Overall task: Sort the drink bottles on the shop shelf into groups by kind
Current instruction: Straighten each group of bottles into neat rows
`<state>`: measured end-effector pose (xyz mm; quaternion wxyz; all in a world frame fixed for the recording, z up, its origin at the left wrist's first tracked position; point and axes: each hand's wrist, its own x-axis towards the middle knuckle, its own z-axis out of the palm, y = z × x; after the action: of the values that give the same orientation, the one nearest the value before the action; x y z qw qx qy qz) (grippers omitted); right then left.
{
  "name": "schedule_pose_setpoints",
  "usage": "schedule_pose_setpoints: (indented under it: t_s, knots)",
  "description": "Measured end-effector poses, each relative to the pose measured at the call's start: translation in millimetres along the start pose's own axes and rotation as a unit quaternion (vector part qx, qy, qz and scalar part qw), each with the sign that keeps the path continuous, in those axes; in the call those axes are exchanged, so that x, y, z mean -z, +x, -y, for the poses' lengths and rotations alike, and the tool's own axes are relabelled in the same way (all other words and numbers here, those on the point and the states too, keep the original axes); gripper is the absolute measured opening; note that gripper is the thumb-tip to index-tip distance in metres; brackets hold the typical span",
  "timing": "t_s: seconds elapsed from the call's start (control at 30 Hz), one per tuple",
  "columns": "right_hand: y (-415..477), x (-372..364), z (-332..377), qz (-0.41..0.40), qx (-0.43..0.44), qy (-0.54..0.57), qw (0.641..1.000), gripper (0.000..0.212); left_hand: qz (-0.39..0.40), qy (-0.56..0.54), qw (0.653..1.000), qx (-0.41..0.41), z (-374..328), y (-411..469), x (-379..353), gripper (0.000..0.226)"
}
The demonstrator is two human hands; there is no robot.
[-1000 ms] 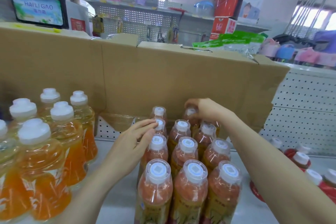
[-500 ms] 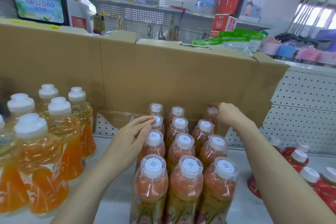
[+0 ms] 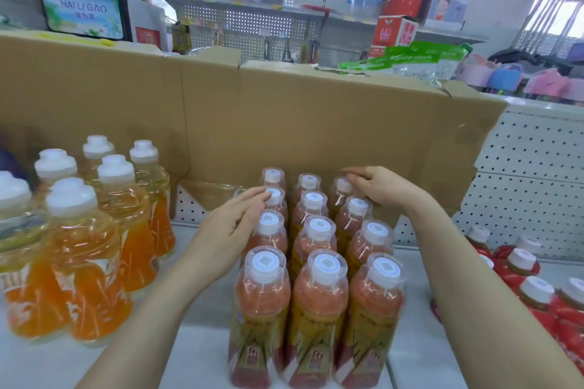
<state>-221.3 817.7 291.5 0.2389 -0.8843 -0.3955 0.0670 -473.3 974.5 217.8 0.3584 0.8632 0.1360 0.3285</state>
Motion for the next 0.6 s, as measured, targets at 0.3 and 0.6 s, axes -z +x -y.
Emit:
schedule_pose_setpoints:
  t_s: [0.3, 0.6]
  knots:
    - [-150, -37, 9, -0.175, 0.103, 0.179, 0.963, 0.034, -0.024, -0.04, 0.995, -0.091, -37, -55, -4, 0.038]
    - [-178, -103, 3, -0.31, 0.126, 0.176, 0.926, 0.023, -0.019, 0.002, 0.994, -0.104, -36, -65, -18, 0.032]
